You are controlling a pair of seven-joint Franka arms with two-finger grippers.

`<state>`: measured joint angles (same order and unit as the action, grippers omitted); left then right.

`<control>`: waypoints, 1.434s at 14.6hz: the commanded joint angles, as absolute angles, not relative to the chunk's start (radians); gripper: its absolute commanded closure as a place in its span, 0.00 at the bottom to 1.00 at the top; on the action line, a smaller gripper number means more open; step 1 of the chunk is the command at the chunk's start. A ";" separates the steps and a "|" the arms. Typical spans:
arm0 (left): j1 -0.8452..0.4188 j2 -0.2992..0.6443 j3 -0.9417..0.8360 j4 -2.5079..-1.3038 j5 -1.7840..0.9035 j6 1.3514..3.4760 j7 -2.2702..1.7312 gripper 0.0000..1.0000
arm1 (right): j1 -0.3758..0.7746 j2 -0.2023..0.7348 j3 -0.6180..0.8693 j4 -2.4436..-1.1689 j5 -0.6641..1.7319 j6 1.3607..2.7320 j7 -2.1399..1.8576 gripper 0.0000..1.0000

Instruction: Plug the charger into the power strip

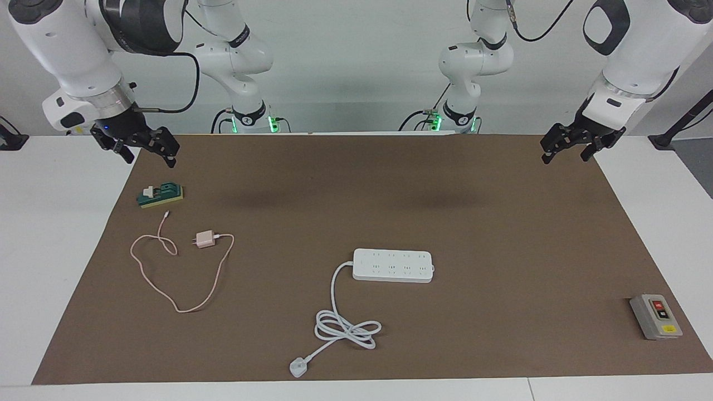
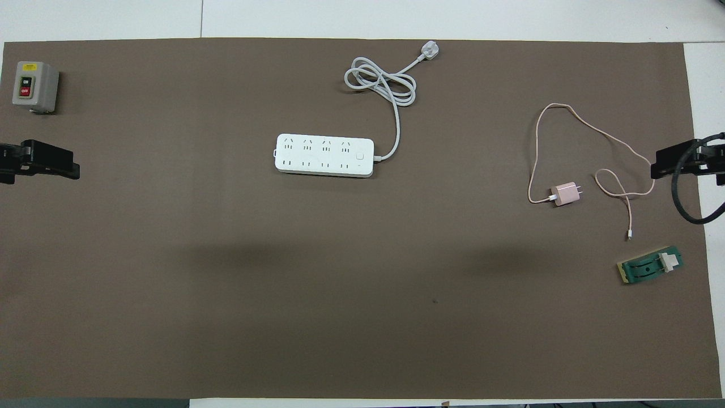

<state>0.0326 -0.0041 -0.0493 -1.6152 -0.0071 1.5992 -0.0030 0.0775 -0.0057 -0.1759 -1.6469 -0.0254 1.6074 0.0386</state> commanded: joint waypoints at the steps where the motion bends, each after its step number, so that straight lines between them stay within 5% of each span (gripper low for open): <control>1: 0.028 -0.014 -0.049 -1.626 -0.002 1.592 0.059 0.00 | 0.080 -0.011 -0.176 -1.641 -0.014 1.589 0.044 0.00; 12: 0.006 0.018 -0.049 -1.626 -0.002 1.600 -0.057 0.00 | 0.078 -0.017 -0.175 -1.649 -0.014 1.609 0.049 0.00; 15: 0.005 0.028 -0.049 -1.629 -0.002 1.605 -0.058 0.00 | 0.058 -0.017 -0.181 -1.667 0.018 1.707 0.072 0.00; 21: -0.005 0.032 -0.049 -1.626 -0.053 1.605 -0.135 0.00 | 0.057 -0.006 -0.169 -1.686 0.083 1.646 0.620 0.00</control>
